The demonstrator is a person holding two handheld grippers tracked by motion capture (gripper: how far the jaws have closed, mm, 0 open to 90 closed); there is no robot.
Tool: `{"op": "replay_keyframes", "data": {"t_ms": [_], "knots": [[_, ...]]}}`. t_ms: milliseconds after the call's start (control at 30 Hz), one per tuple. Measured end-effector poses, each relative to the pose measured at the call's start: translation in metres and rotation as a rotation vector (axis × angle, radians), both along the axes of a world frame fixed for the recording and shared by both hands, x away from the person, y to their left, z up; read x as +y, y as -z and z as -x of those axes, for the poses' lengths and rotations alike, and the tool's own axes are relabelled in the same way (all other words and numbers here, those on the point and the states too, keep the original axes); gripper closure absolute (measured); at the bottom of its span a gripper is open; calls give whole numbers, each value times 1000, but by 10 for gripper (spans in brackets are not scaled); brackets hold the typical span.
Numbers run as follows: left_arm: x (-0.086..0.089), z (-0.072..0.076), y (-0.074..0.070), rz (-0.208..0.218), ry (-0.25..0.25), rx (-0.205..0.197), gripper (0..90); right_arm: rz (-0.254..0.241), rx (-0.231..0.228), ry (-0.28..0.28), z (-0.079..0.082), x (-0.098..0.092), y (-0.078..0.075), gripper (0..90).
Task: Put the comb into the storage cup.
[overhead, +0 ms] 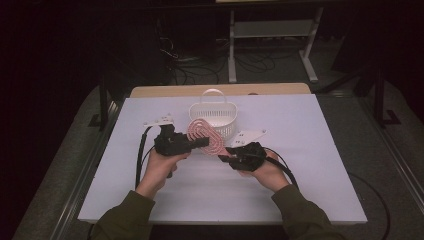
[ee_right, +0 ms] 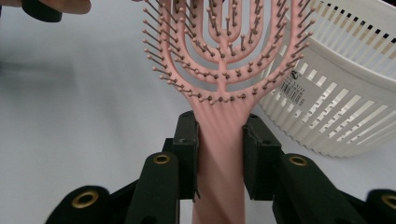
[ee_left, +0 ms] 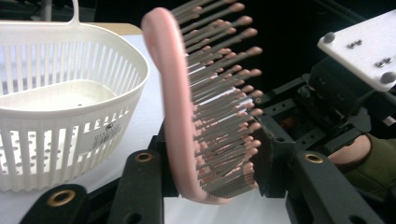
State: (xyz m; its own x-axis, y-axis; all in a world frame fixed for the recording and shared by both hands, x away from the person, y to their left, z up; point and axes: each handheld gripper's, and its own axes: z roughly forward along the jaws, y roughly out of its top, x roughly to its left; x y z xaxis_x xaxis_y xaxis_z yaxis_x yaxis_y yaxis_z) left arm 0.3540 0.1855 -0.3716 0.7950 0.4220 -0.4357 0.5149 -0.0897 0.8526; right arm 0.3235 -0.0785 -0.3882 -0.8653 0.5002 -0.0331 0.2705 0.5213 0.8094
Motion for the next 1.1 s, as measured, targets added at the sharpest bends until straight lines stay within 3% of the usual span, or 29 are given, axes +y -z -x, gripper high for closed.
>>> {"op": "replay_keyframes", "data": {"t_ms": [800, 1100], "knots": [[1, 3, -4, 36, 10, -15, 651, -6, 0, -9, -1, 4, 1, 681], [4, 2, -4, 33, 0, -19, 652, -19, 12, 8, -1, 3, 0, 540]]}}
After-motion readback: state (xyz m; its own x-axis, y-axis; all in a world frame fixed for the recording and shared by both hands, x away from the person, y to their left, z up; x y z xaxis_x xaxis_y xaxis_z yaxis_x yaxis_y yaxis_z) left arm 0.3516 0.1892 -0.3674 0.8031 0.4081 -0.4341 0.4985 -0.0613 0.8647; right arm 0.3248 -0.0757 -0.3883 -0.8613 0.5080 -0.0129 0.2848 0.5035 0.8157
